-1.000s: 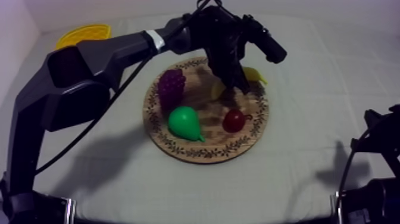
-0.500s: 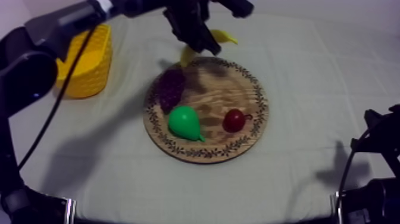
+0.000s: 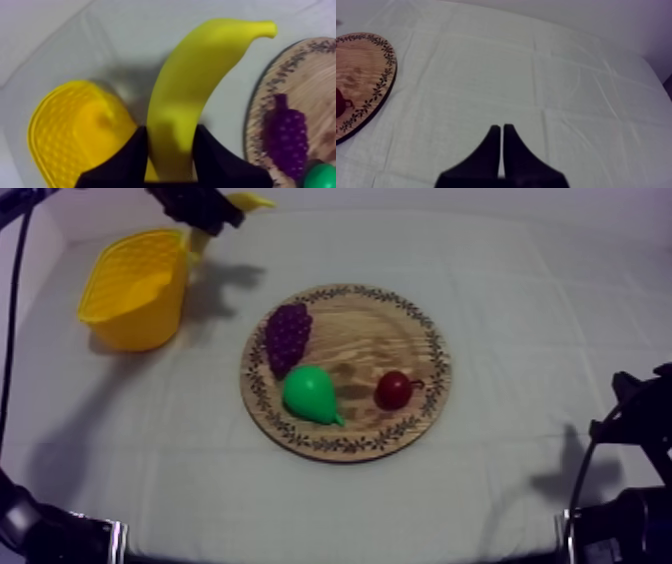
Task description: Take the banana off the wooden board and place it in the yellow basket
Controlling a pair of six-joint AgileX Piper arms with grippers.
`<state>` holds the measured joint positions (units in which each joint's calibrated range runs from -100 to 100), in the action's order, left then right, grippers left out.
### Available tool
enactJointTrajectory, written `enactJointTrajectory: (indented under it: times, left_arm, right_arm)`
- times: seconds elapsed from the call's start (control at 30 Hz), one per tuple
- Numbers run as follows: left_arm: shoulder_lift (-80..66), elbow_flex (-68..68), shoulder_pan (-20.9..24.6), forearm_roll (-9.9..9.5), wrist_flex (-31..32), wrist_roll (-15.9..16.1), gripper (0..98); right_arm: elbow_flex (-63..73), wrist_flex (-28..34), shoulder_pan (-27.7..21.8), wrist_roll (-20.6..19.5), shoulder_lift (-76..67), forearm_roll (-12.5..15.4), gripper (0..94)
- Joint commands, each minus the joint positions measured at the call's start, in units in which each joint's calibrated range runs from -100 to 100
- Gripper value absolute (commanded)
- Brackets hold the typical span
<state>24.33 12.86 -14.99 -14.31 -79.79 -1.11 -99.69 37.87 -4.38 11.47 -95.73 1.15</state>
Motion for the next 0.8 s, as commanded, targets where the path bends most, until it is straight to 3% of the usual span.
enactJointTrajectory:
  times: [0.0, 0.37, 0.77]
  left_arm:
    - [-1.13, -3.26, 3.44, -0.11, 0.82, 0.07, 33.7]
    - [-2.82, -11.01, 11.75, -0.61, 5.1, 0.1, 33.8]
    - [-0.8, -15.4, 14.94, -0.43, 9.74, -0.65, 34.1]
  right_arm:
    - [0.03, 0.03, 0.02, -0.02, -0.02, -0.01, 0.3]
    - [0.03, 0.03, 0.02, -0.02, -0.02, -0.01, 0.3]
    - [0.03, 0.03, 0.02, -0.02, -0.02, -0.01, 0.3]
